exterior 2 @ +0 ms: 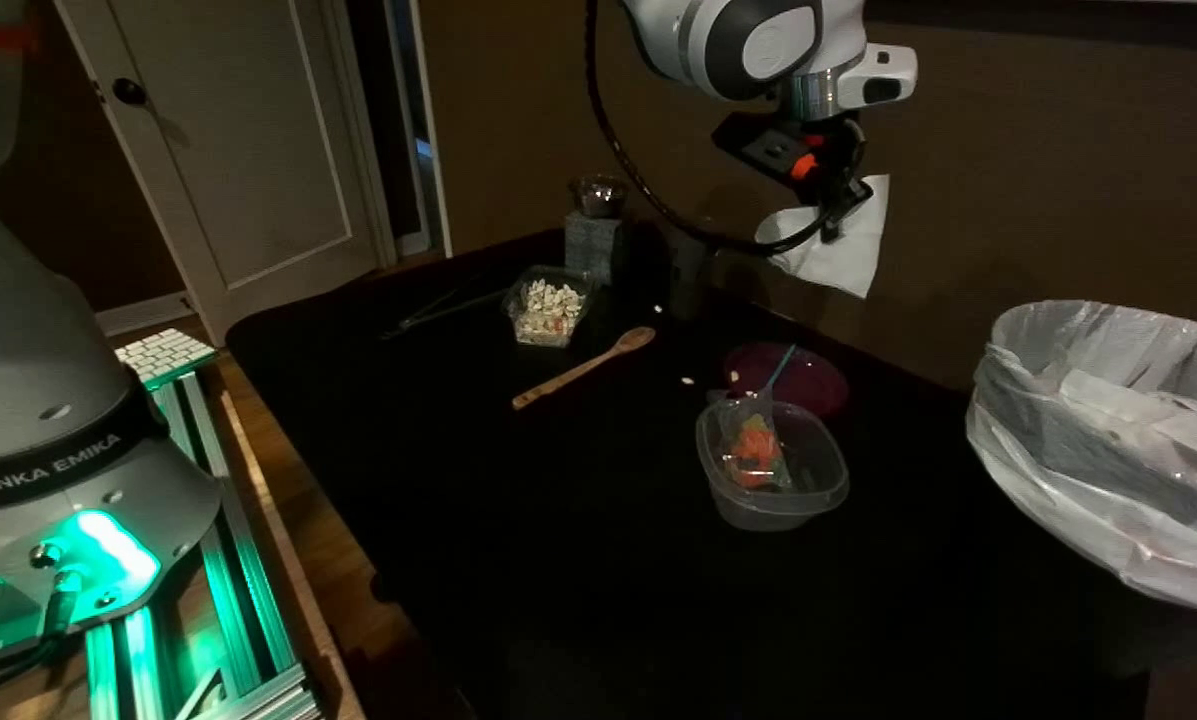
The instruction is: Put the paper towel on the pink plate
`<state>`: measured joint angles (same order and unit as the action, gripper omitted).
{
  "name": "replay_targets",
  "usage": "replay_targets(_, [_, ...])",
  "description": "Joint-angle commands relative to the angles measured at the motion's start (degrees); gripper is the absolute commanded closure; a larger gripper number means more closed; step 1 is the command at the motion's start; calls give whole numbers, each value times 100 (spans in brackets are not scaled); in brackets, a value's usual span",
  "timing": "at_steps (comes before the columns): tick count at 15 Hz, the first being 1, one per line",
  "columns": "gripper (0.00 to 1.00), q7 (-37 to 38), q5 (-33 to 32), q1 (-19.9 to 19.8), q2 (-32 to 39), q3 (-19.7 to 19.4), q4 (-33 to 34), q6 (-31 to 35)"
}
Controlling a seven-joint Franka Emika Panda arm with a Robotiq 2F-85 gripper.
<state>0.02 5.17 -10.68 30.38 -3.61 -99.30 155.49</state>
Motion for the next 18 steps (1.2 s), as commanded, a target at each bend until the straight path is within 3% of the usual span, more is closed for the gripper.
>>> replay_targets(1, [96,-11,15,22,6,-17,10,-14])
replay_targets(4, [99,-14,16,12,-12,-22,4,-14])
replay_targets(9, [99,-367,587,-409,1269,395,1345,-660])
replay_targets(18, [99,-313,454,-434,3052,367,3354,-1924])
